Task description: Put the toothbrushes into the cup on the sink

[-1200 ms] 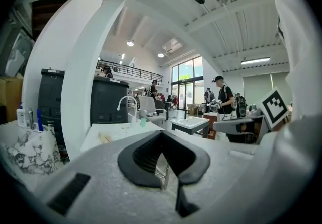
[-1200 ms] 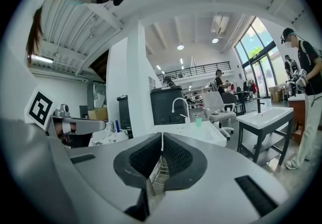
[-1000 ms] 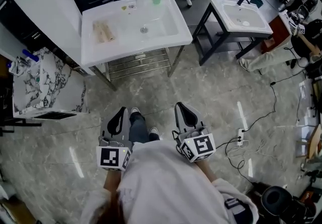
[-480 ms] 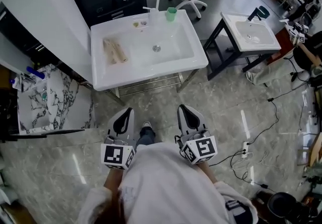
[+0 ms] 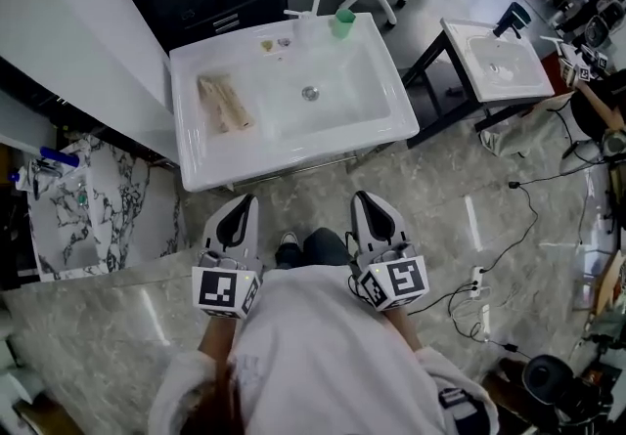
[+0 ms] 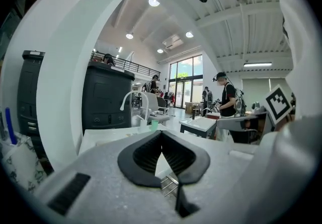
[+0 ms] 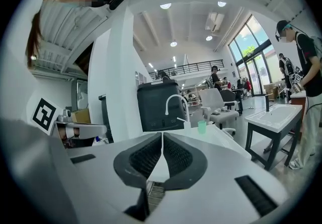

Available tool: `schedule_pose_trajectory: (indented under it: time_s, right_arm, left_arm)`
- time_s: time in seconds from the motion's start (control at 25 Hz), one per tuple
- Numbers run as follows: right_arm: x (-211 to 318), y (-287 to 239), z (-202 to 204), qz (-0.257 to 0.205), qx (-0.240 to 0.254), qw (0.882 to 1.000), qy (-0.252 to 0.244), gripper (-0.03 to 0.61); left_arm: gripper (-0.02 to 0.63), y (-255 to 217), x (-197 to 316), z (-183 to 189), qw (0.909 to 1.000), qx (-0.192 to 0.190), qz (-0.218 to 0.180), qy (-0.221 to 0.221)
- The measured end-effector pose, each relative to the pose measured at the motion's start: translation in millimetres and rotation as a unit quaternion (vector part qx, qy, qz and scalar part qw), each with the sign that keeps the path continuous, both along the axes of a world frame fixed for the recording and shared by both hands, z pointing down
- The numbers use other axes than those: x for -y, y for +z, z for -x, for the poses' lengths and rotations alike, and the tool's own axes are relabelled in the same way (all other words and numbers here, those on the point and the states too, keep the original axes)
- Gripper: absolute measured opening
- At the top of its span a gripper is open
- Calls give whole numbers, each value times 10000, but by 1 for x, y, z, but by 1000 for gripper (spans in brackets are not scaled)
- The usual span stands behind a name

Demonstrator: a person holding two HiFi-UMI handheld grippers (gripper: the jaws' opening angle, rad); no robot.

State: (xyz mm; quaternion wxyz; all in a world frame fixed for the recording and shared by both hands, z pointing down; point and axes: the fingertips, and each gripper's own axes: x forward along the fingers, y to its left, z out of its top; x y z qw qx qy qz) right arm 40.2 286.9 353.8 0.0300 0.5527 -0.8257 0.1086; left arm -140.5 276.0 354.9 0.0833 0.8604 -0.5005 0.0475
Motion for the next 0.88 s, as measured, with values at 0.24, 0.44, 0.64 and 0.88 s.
schedule_pose_trajectory:
  time_s: [0.24, 0.44, 0.64, 0.88]
  right_arm:
    - [37, 6, -5, 123, -67, 9999, -47, 17]
    - [81, 15, -9, 165, -293, 9990, -301, 17]
    - [145, 10, -17, 131, -396, 9968, -681, 17]
    - [213, 15, -25, 315, -363, 9926, -1118, 17]
  left_arm:
    - [14, 6, 35, -7, 9999, 5, 108, -1]
    - [14, 14, 74, -12, 9997, 5, 170, -203]
    - [14, 17, 128, -17, 9977, -1, 231, -631]
    - [14, 14, 182, -26, 9939, 52, 129, -1096]
